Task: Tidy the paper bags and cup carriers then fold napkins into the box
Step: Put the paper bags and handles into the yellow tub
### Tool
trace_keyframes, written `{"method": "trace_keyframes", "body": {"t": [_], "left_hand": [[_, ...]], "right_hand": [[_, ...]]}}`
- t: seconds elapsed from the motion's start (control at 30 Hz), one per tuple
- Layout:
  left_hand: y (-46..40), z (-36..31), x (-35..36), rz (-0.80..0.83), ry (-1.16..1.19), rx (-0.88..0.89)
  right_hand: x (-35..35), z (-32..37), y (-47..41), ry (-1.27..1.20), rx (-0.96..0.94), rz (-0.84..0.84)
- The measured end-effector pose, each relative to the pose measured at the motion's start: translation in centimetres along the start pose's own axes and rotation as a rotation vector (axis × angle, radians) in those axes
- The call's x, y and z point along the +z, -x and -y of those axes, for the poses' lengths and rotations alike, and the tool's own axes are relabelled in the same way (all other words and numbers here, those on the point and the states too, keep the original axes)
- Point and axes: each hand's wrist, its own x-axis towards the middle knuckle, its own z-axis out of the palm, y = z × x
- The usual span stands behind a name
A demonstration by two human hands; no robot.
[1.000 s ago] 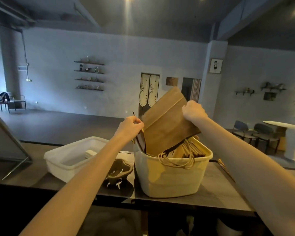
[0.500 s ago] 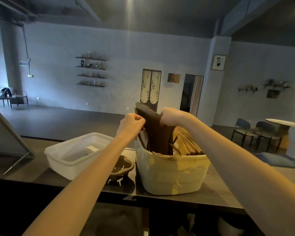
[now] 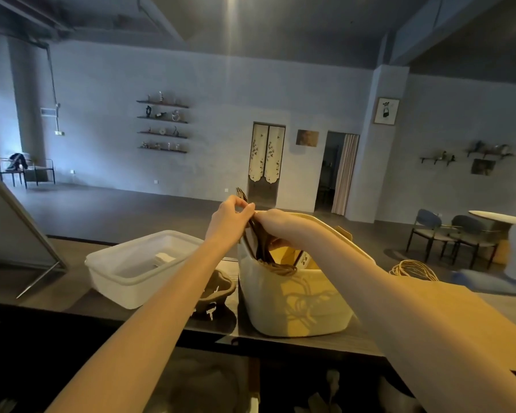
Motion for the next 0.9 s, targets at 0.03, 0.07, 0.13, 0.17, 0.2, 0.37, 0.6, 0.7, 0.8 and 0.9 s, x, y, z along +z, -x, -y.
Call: {"method": "trace_keyframes", "body": {"t": [0.03,0.07,0.13,0.17,0.2,0.37,0.6,0.7,0.8,0.9], "left_hand": [[0.1,-0.1,-0.1,0.001,0.001,-0.005],[0.2,-0.2,-0.1,0.001,0.003,-0.015],[0.4,-0.3,-0.1,-0.006,0.007,-0.038],[0.6,-0.4,-0.1,-0.011,0.008,-0.046],[0.7,-0.5,-0.1,-0.018,0.005,-0.045],[1.1,-2.5,-0.8,-0.057,-0.068,0.094],[2.4,-9.7,2.0,0.100,0.084,0.231],[3.9,-11.7,4.9,0.225,0.231,0.145],[5.7,-12.7,8.5,0.353,0.285,0.061],[7.1,-13.4,12.5,0.454,0.296,0.016]], "right_hand": [[0.1,0.0,0.3,-0.009,-0.008,-0.008],[0.3,0.1,0.6,-0.025,-0.012,-0.016],[0.8,-0.1,0.9,-0.073,-0.020,-0.017],[0.9,-0.2,1.1,-0.098,-0.019,-0.006],[0.8,-0.4,1.2,-0.107,-0.012,0.013],[-1.7,-1.1,1.5,0.017,-0.036,-0.040],[-7.4,-3.2,3.8,-0.002,-0.069,-0.108],[-10.4,-5.2,5.5,-0.009,-0.073,-0.219],[-13.2,-8.2,7.5,0.019,-0.043,-0.327],[-15.9,-11.8,9.1,0.010,0.035,-0.419]]}}
